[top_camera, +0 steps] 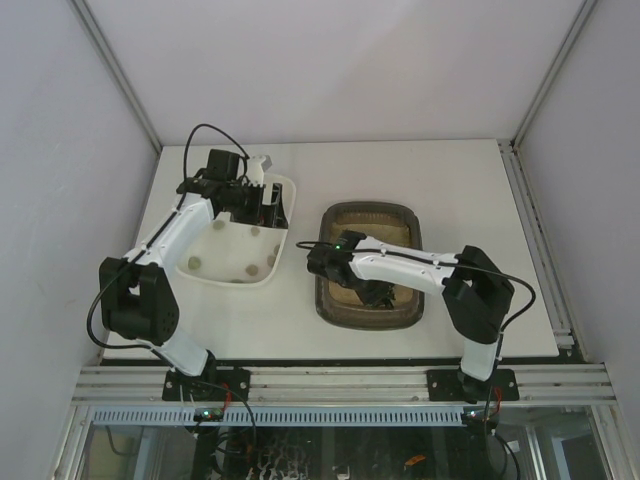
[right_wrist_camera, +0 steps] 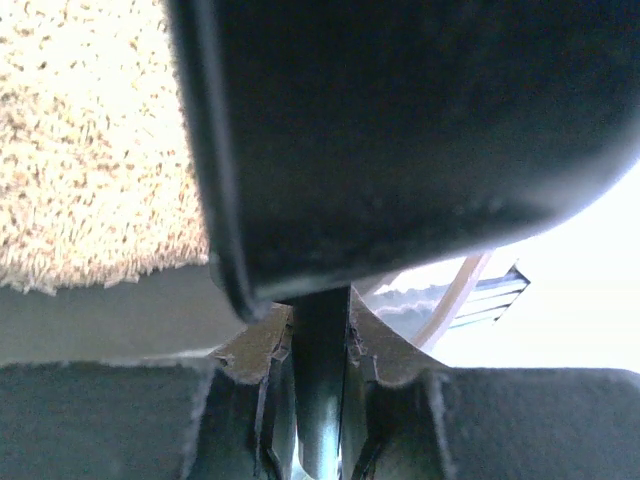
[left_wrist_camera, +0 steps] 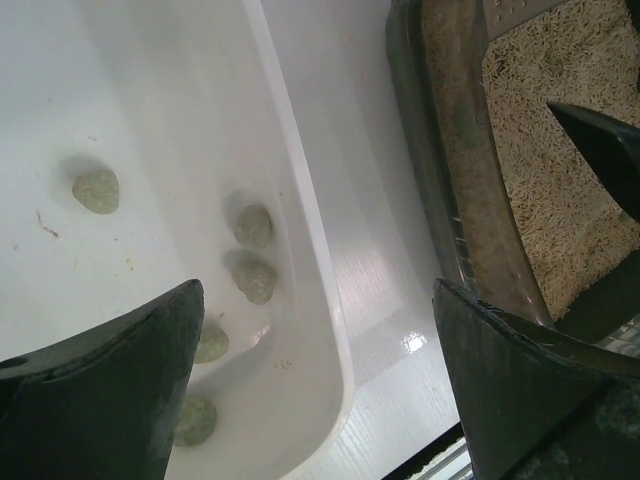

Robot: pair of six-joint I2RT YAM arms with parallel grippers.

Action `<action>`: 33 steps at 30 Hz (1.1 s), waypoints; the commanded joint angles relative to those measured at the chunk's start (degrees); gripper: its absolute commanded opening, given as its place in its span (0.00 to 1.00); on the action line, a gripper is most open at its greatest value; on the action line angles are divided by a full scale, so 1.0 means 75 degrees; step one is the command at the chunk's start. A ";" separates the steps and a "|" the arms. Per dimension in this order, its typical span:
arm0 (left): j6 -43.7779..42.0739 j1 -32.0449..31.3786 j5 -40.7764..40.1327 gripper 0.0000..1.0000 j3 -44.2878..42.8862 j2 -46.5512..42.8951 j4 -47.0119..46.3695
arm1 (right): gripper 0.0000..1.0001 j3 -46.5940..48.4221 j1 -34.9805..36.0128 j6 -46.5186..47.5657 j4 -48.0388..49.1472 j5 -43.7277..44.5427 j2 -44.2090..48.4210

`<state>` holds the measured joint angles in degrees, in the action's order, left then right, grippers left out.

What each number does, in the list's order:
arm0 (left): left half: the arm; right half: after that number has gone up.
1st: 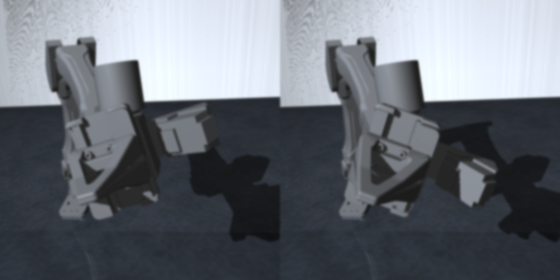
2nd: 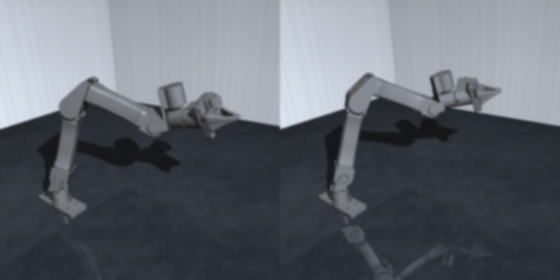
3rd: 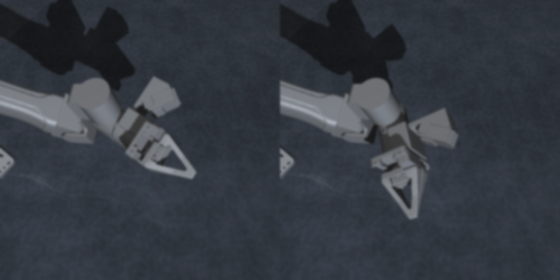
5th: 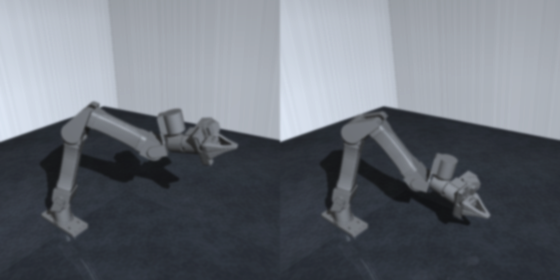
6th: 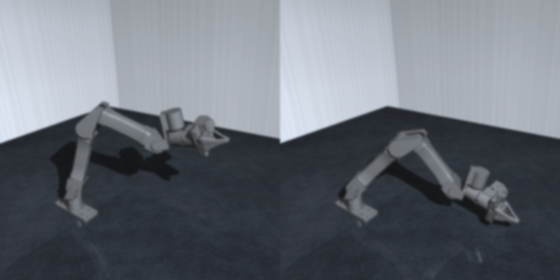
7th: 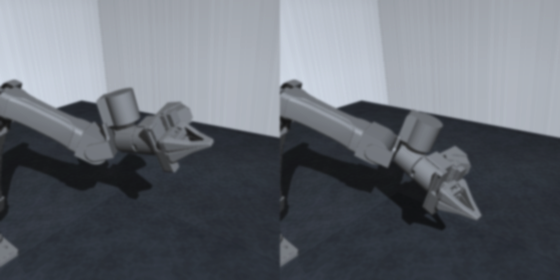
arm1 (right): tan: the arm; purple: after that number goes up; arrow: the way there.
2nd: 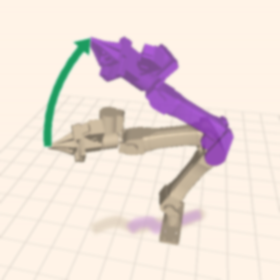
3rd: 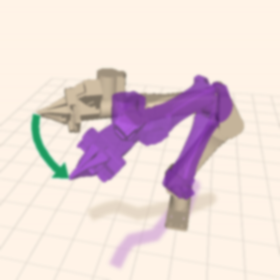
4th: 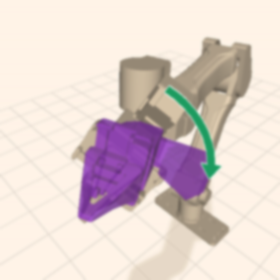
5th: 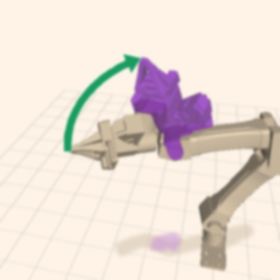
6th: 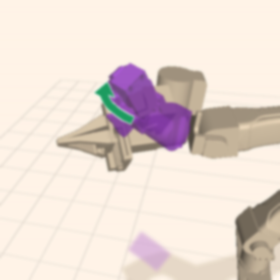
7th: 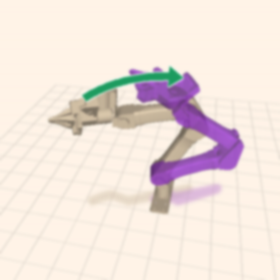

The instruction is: Clean the litter box

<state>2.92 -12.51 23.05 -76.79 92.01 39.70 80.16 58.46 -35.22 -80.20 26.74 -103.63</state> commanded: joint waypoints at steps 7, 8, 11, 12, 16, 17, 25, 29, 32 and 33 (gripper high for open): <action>-0.0327 -0.0087 -0.0128 1.00 -0.0031 -0.0457 0.0285 | 0.00 0.0129 -0.0688 0.0363 0.0863 -0.0289 -0.0297; -0.0291 -0.0108 -0.0141 1.00 -0.0068 -0.0471 0.0345 | 0.00 0.0128 -0.0825 0.0516 0.0998 -0.0447 -0.0226; 0.0040 -0.0192 -0.0296 1.00 -0.0166 -0.0544 0.0465 | 0.00 0.0154 -0.1249 0.1034 0.1433 -0.1084 -0.0003; 0.0130 -0.0215 -0.0239 1.00 -0.0177 -0.0589 0.0481 | 0.00 0.0187 -0.1369 0.1167 0.1576 -0.1351 0.0039; 0.0390 -0.0217 -0.0205 1.00 -0.0279 -0.0822 0.0369 | 0.00 0.0339 -0.1652 0.1591 0.1956 -0.2308 0.0001; 0.0406 -0.0218 -0.0274 1.00 -0.0346 -0.0845 0.0383 | 0.00 0.0370 -0.1674 0.1655 0.2021 -0.2490 -0.0044; 0.0411 -0.0207 -0.0309 1.00 -0.0585 -0.0649 0.0542 | 0.00 0.0421 -0.1697 0.2007 0.2564 -0.3598 -0.0042; 0.0385 -0.0202 -0.0313 1.00 -0.0617 -0.0517 0.0597 | 0.00 0.0433 -0.1891 0.2116 0.2816 -0.4183 -0.0065; 0.0368 -0.0211 -0.0318 1.00 -0.0602 -0.0493 0.0612 | 0.00 0.0380 -0.2100 0.2140 0.3075 -0.4845 -0.0033; 0.0362 -0.0209 -0.0319 1.00 -0.0601 -0.0485 0.0612 | 0.00 0.0349 -0.2169 0.2139 0.3182 -0.5105 -0.0007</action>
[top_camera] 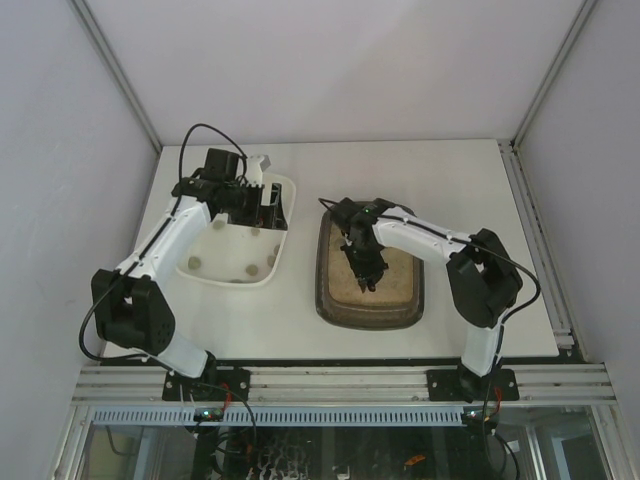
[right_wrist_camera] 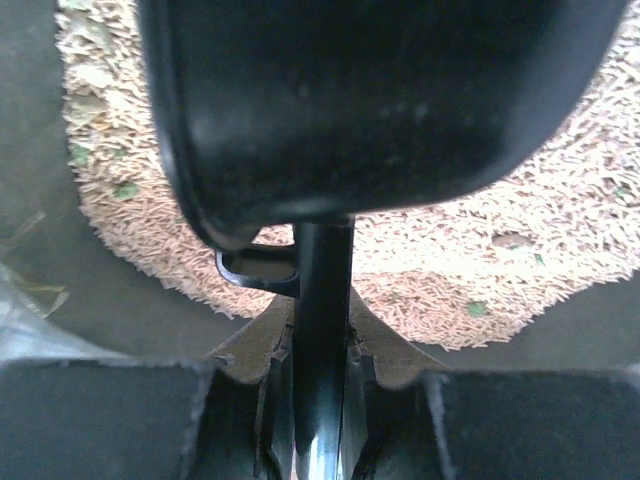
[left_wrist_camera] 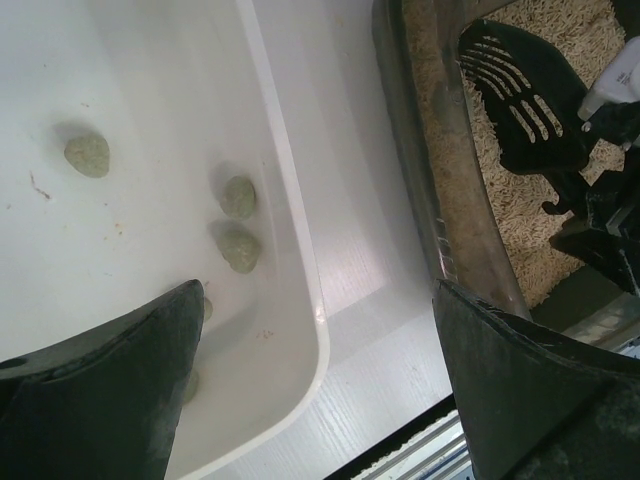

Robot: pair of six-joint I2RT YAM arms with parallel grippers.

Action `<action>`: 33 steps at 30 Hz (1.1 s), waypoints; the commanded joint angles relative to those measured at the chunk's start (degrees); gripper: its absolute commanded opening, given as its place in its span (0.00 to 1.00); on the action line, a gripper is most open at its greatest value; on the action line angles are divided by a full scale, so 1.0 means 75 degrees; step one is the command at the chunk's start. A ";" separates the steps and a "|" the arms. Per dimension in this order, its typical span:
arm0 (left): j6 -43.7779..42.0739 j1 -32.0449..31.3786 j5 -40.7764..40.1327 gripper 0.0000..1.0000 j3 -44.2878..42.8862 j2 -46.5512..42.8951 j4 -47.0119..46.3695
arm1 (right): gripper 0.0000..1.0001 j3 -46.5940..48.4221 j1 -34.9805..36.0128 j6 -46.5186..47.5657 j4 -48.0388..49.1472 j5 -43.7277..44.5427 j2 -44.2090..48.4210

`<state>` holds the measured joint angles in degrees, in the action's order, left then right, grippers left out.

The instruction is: Clean the litter box

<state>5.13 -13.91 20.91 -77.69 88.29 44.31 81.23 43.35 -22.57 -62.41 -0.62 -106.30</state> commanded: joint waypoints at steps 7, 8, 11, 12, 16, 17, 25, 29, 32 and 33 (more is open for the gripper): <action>0.0055 -0.0026 -0.0033 1.00 -0.0468 0.0036 0.0004 | 0.00 -0.0137 -0.0715 0.0289 0.1640 -0.3407 0.0464; 0.0065 -0.0015 -0.0034 1.00 -0.0462 0.0035 -0.0002 | 0.00 -0.0222 -0.0794 0.0248 0.1771 -0.3670 0.0488; 0.0077 -0.0026 -0.0009 1.00 -0.0426 0.0030 -0.0002 | 0.00 -0.0583 -0.1101 0.0100 0.2150 -0.4409 0.0624; 0.0078 -0.0018 0.0002 1.00 -0.0417 0.0026 -0.0002 | 0.00 -0.0765 -0.1221 0.0026 0.2321 -0.4647 0.0720; 0.0084 -0.0023 0.0032 1.00 -0.0403 0.0041 -0.0004 | 0.00 -0.1360 -0.1594 -0.0191 0.2751 -0.5057 0.0995; 0.0095 -0.0018 0.0054 1.00 -0.0408 0.0059 -0.0003 | 0.00 -0.1382 -0.1635 -0.0196 0.2766 -0.5040 0.1075; 0.0125 -0.0018 0.0224 1.00 -0.0453 0.0241 0.0022 | 0.00 -0.2871 -0.2126 -0.0705 0.3704 -0.5488 0.2245; 0.0137 -0.0022 0.0380 1.00 -0.0560 0.0370 0.0136 | 0.00 -0.3368 -0.2448 -0.0866 0.3997 -0.5636 0.2706; 0.0103 -0.0016 0.0358 1.00 -0.0541 0.0337 0.0128 | 0.00 -0.3482 -0.2507 -0.0806 0.3859 -0.5439 0.3036; 0.0086 -0.0023 0.0327 1.00 -0.0524 0.0329 0.0127 | 0.00 -0.3524 -0.2525 -0.0781 0.3828 -0.5412 0.3144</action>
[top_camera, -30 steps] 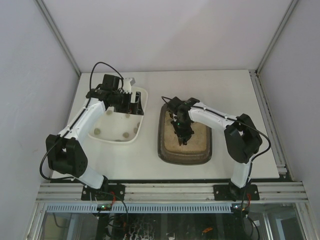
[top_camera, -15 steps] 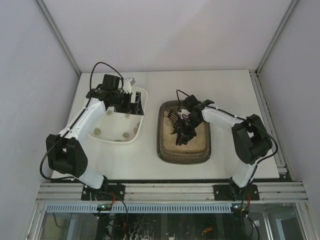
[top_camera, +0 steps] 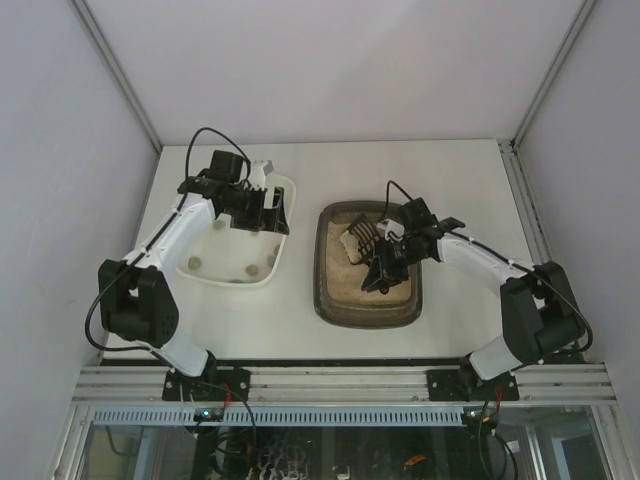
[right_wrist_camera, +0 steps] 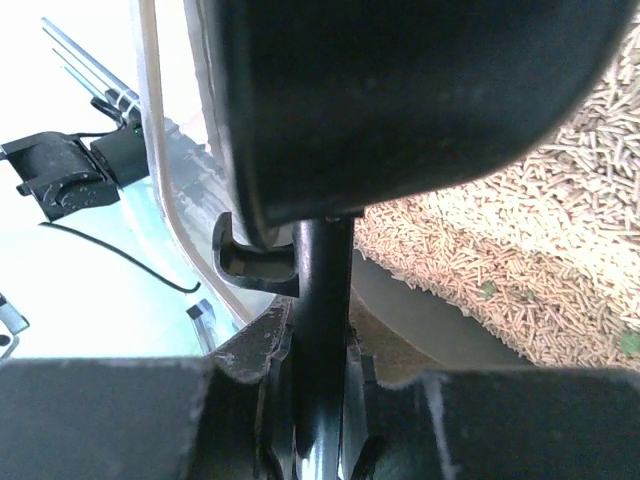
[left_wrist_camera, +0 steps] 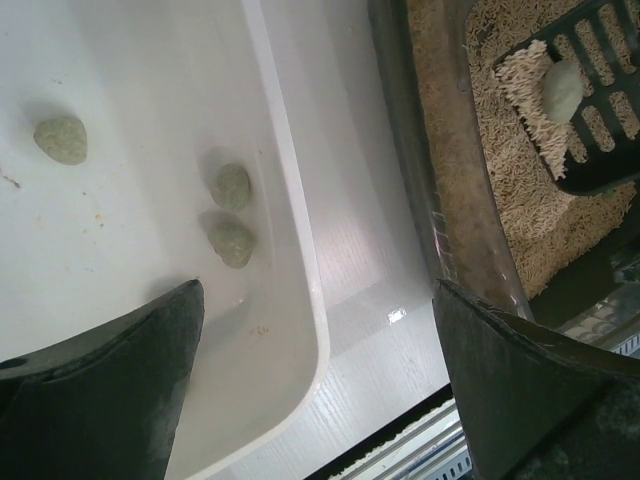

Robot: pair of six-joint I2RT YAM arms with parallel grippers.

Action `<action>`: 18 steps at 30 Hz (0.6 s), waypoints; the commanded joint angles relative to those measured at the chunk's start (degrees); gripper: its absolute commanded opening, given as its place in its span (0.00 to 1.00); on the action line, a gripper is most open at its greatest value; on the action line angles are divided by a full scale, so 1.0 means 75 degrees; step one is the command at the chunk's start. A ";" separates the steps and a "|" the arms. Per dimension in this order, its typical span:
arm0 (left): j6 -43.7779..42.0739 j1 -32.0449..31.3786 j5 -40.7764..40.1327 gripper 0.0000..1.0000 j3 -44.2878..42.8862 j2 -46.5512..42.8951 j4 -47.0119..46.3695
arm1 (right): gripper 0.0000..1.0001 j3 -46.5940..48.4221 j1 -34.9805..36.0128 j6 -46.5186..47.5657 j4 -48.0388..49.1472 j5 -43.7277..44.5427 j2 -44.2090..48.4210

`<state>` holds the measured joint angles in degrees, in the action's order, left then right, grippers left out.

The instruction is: Clean the litter box

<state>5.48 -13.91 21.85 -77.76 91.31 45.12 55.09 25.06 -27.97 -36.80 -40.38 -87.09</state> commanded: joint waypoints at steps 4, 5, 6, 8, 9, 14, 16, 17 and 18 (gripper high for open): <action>-0.0003 -0.0026 0.0119 1.00 -0.0527 -0.0131 0.0019 | 0.00 -0.0648 -0.0322 -0.0280 0.0970 -0.0414 0.1147; -0.0009 -0.0031 0.0106 1.00 -0.0516 -0.0158 0.0019 | 0.00 -0.1009 -0.0397 -0.0417 0.1269 -0.0561 0.1307; -0.0014 -0.0027 0.0091 1.00 -0.0509 -0.0178 0.0027 | 0.00 -0.1314 -0.0451 -0.0605 0.1696 -0.0704 0.1494; -0.0063 -0.0025 0.0022 1.00 -0.0498 -0.0227 0.0058 | 0.00 -0.1986 -0.0470 -0.1076 0.2894 -0.0883 0.1899; -0.0096 -0.0022 -0.0037 1.00 -0.0498 -0.0247 0.0076 | 0.00 -0.2345 -0.0470 -0.1344 0.3503 -0.0938 0.2148; -0.0284 -0.0017 -0.0410 1.00 -0.0385 -0.0385 0.0159 | 0.00 -0.3658 -0.0439 -0.2201 0.6089 -0.0796 0.2738; -0.0328 -0.0021 -0.0542 1.00 -0.0289 -0.0495 0.0159 | 0.00 -0.3967 -0.0418 -0.2316 0.6875 -0.0735 0.2850; -0.0369 -0.0019 -0.0660 1.00 -0.0233 -0.0548 0.0156 | 0.00 -0.4108 -0.0382 -0.2331 0.7180 -0.0629 0.2932; -0.0402 -0.0013 -0.0752 1.00 -0.0185 -0.0603 0.0159 | 0.00 -0.4188 -0.0240 -0.2159 0.7284 -0.0383 0.3015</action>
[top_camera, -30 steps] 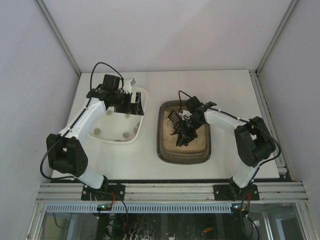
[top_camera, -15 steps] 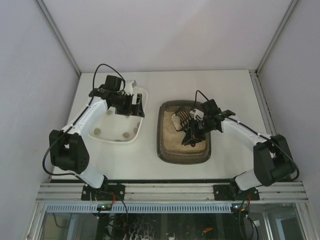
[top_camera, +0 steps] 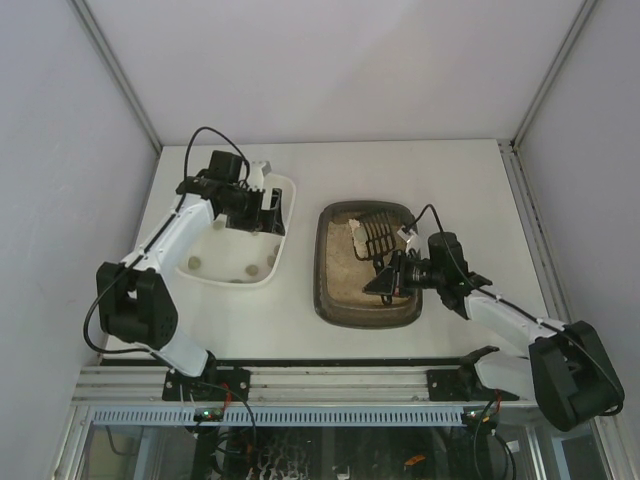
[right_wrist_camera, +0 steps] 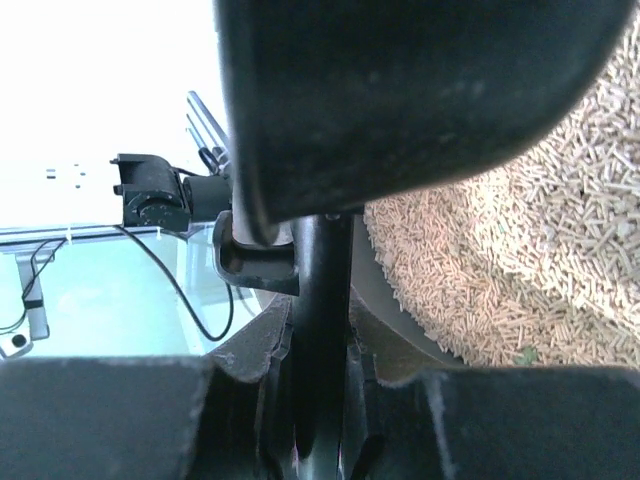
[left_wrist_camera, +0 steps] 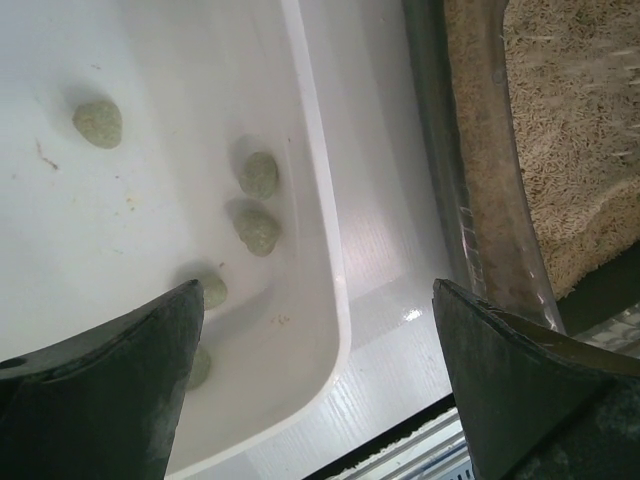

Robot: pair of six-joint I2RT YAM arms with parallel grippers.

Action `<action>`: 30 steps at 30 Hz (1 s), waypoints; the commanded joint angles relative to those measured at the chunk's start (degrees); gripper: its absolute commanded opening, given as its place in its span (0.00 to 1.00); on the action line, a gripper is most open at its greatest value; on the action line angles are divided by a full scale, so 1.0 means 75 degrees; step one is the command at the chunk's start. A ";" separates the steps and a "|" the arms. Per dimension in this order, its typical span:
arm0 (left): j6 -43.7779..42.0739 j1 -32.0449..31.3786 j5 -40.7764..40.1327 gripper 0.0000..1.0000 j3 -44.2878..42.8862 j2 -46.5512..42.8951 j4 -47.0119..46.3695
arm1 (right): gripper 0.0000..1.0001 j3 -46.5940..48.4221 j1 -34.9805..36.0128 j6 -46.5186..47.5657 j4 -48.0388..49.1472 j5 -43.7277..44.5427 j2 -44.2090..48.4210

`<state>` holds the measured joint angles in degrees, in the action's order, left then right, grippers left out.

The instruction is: Clean the litter box

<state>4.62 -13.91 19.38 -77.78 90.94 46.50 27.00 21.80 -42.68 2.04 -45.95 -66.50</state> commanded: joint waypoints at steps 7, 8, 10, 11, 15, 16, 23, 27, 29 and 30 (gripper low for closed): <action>-0.0342 -0.0017 -0.0694 1.00 0.0223 -0.0897 -0.0052 | 0.00 -0.1439 0.0560 0.0054 0.3355 0.1679 0.1268; -0.0330 -0.0017 -0.0712 1.00 0.0291 -0.0939 -0.0078 | 0.00 -0.1722 0.0516 -0.0191 0.3815 0.1848 0.1389; -0.0325 -0.0020 -0.0767 1.00 0.0352 -0.0991 -0.0117 | 0.00 -0.2041 0.0462 -0.0419 0.4182 0.1924 0.1497; -0.0324 -0.0011 -0.0793 1.00 0.0361 -0.0986 -0.0124 | 0.00 -0.2054 0.0457 -0.0457 0.4256 0.1821 0.1456; -0.0266 -0.0019 -0.0793 1.00 0.0381 -0.0911 -0.0156 | 0.00 -0.2244 0.0368 -0.1122 0.5297 0.1220 0.1119; -0.0256 -0.0014 -0.0775 1.00 0.0378 -0.0878 -0.0156 | 0.00 -0.2319 0.0261 -0.1412 0.5653 0.1128 0.1050; -0.0247 -0.0011 -0.0777 1.00 0.0459 -0.0752 -0.0199 | 0.00 -0.1531 0.0781 -0.2389 0.6027 0.0292 -0.0480; -0.0256 -0.0018 -0.0822 1.00 0.0465 -0.0680 -0.0200 | 0.00 -0.1588 0.0560 -0.5067 0.9626 -0.0659 -0.2232; -0.0271 -0.0016 -0.0853 1.00 0.0460 -0.0676 -0.0189 | 0.00 -0.1524 0.0476 -0.6218 1.1192 -0.0670 -0.3096; -0.0276 -0.0012 -0.0869 1.00 0.0457 -0.0692 -0.0183 | 0.00 -0.1365 0.0614 -0.6288 1.1220 -0.0724 -0.3318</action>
<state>3.44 -13.91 13.61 -75.72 85.95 46.41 14.59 26.44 -72.93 61.82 -47.20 -84.23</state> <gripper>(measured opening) 0.996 0.151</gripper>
